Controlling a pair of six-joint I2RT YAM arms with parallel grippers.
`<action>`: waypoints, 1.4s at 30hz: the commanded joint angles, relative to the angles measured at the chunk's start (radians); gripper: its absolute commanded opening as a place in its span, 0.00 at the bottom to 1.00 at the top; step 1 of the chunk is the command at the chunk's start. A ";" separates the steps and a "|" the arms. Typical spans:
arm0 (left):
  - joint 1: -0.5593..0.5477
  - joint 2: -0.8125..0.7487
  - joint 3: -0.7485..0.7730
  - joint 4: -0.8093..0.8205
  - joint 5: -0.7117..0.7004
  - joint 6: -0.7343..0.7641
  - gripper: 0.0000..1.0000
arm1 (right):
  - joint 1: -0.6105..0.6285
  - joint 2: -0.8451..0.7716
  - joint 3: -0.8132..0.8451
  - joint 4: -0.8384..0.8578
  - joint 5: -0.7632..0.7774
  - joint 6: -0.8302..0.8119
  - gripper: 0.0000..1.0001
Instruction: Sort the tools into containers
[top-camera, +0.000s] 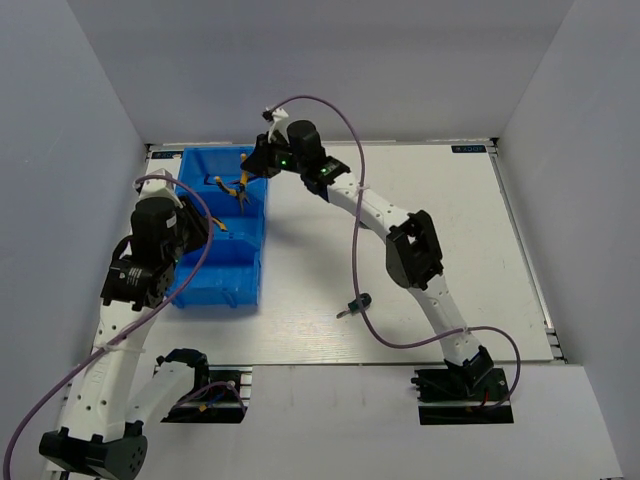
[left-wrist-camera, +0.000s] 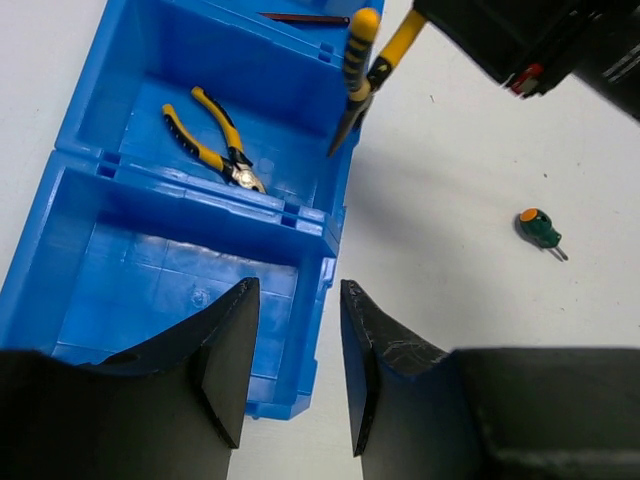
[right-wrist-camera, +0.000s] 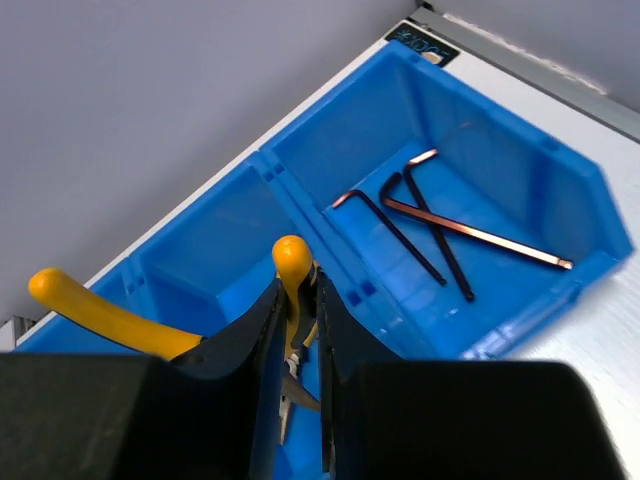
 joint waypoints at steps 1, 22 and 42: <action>0.001 -0.018 0.045 -0.035 -0.013 -0.020 0.48 | 0.029 -0.035 -0.022 0.197 0.050 0.012 0.00; -0.017 0.286 0.010 0.181 0.654 0.228 0.33 | 0.002 -0.224 -0.304 0.029 0.092 -0.160 0.38; -0.653 0.930 0.261 0.261 0.559 0.377 0.58 | -0.542 -1.037 -1.303 -0.626 -0.002 -0.619 0.81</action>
